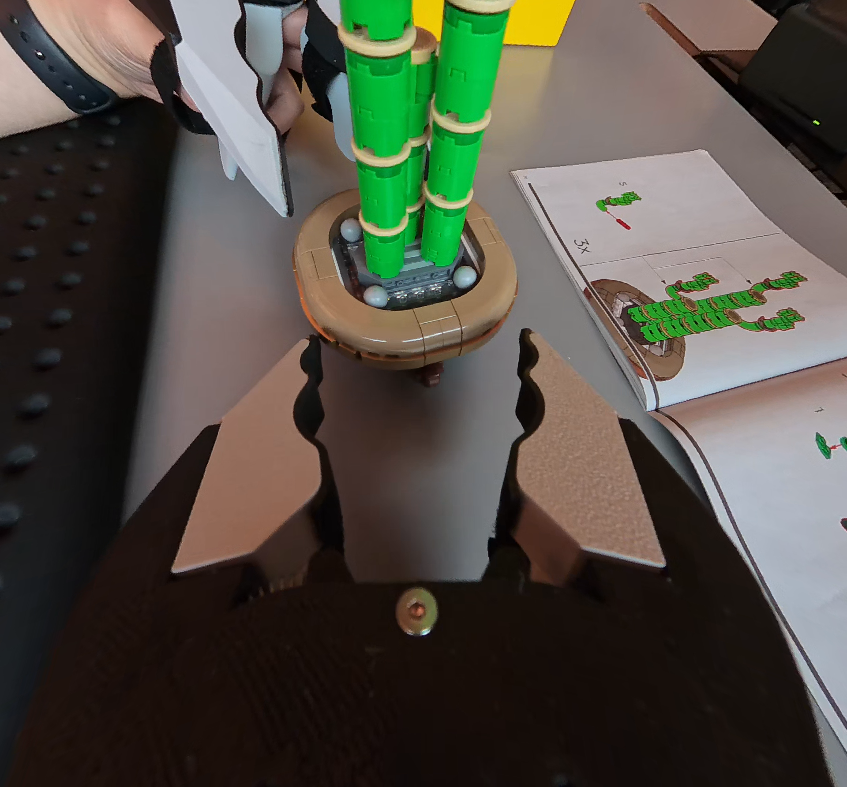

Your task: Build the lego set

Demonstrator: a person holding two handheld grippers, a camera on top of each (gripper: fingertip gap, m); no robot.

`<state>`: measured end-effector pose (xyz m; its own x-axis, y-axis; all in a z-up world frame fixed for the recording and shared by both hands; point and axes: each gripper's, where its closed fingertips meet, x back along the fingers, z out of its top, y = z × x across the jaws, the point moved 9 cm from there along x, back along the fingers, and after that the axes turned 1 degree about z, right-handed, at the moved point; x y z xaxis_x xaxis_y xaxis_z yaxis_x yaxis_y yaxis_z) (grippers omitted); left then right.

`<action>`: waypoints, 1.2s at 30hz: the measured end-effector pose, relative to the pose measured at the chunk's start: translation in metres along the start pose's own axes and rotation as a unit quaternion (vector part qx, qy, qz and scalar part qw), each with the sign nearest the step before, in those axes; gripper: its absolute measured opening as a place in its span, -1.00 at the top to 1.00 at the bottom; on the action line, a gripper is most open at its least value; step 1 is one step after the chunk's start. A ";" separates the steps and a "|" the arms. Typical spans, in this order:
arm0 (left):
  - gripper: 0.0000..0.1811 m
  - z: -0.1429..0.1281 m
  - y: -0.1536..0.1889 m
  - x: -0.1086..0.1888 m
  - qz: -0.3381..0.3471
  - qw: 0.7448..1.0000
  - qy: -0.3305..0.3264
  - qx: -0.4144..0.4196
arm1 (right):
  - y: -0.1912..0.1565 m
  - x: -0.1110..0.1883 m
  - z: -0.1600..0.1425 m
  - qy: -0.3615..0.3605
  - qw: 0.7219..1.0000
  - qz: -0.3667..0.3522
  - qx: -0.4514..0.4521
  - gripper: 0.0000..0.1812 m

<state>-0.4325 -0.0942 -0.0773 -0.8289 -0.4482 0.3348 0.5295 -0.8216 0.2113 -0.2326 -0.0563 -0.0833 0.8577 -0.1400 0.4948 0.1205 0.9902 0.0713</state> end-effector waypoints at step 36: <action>0.26 0.012 -0.005 0.018 0.024 0.997 0.080 0.005 | -0.002 0.004 0.003 0.017 1.000 0.012 -0.007 0.06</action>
<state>-0.4477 -0.0935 -0.0613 -0.8208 -0.5371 0.1943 0.5696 -0.7951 0.2083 -0.2313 -0.0587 -0.0786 0.8770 -0.1160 0.4664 0.1065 0.9932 0.0467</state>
